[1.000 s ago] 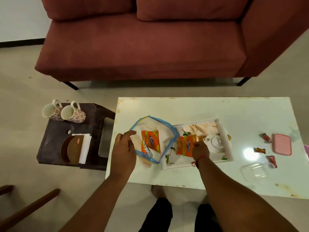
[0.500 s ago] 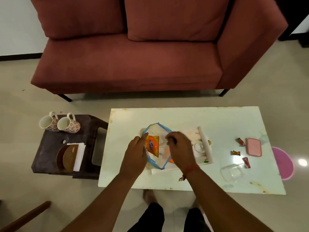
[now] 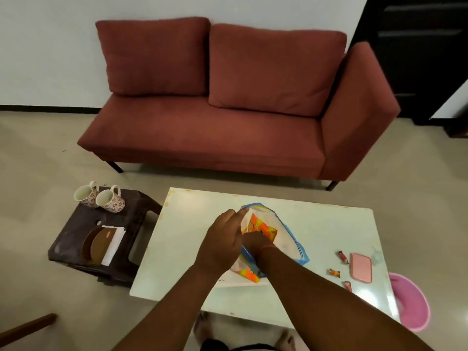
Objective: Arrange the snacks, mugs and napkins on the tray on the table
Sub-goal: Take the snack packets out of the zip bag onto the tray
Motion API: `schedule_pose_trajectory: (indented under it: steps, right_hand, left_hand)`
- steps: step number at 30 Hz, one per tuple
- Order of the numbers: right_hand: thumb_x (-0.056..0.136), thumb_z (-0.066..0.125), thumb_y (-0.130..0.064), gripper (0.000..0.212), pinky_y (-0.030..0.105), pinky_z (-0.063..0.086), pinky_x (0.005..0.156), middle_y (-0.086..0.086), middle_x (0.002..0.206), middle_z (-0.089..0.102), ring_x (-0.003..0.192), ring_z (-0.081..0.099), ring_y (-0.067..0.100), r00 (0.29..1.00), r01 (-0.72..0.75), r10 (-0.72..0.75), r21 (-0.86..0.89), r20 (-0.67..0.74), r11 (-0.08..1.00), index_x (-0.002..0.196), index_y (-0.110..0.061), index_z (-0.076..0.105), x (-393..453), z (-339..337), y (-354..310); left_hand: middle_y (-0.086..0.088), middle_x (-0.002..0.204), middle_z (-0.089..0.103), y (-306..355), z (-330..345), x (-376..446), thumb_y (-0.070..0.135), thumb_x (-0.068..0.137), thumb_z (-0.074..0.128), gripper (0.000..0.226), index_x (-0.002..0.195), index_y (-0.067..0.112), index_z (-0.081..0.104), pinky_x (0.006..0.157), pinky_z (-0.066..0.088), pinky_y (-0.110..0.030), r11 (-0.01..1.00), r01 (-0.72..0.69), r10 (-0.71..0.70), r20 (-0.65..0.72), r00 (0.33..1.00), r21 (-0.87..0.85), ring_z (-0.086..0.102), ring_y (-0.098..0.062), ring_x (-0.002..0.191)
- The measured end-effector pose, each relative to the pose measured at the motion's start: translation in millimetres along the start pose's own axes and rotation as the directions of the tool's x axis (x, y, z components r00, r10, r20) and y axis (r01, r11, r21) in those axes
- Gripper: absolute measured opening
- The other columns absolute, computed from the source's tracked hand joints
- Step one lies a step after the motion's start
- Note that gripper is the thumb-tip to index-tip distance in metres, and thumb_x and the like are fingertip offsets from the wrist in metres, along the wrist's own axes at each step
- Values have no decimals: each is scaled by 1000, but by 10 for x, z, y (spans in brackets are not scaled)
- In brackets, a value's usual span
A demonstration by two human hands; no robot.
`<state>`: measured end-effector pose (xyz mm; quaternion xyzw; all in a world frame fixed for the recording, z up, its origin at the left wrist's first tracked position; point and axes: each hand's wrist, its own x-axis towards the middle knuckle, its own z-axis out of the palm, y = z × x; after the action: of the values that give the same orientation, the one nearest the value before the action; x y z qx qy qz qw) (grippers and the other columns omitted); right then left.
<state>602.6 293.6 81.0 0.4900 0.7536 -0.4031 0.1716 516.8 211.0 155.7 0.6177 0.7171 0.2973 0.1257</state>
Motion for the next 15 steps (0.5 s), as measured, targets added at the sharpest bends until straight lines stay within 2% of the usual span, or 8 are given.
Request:
schedule_pose_trajectory:
  steps: [3,5,7,10,12,14,15]
  right_hand:
    - [100,44,-21,30,38,48,99,15,121,66,112,61,31,987,126,-139,-154,-75,980,117,-8,66,-72,-146,19]
    - [96,51,-18,25,33,50,91,12,112,69,104,63,30,959,185,-219,-192,-178,964,112,-14,68,-110,-237,-12]
    - [91,55,-16,24,32,51,85,8,106,71,98,65,28,915,231,-277,-181,-294,956,111,-19,69,-161,-345,-71]
    - [90,54,-20,27,28,49,79,1,103,72,93,66,22,805,341,-351,-112,-478,933,110,-23,70,-285,-524,-136]
    - [87,51,-23,28,26,49,77,-2,100,71,90,64,16,704,422,-281,66,-653,904,105,-24,72,-374,-636,-150]
    - [84,49,-20,25,25,52,69,-7,92,69,84,63,10,613,492,-101,279,-783,824,94,-25,71,-416,-688,-100]
    - [84,49,-16,24,26,55,62,-10,88,68,82,64,9,598,508,19,397,-801,765,89,-27,69,-406,-683,-63]
  left_hand:
    - [-6,106,64,28,42,59,11,98,45,44,142,14,49,83,54,-28,998,25,-24,-15,1000,63,59,-15,94]
    - [-7,104,63,-22,52,110,12,97,43,46,143,13,47,80,54,-28,995,57,-56,-16,998,87,58,-16,93]
    - [-8,101,61,-107,36,173,20,97,37,48,144,12,45,76,50,-25,990,100,-99,-20,995,97,58,-17,90]
    - [-10,105,61,-285,-16,238,30,100,34,49,144,12,44,80,48,-28,980,172,-171,-19,985,99,60,-22,95]
    - [-10,107,62,-436,-85,252,43,101,30,54,142,12,46,83,51,-32,969,234,-234,-16,972,83,62,-23,98]
    - [-10,111,62,-606,-146,236,50,96,34,61,142,12,46,87,54,-36,947,320,-319,-28,947,38,62,-22,101]
    - [-12,115,61,-704,-168,223,48,96,37,59,142,11,44,89,53,-38,932,362,-360,-42,932,24,61,-23,104]
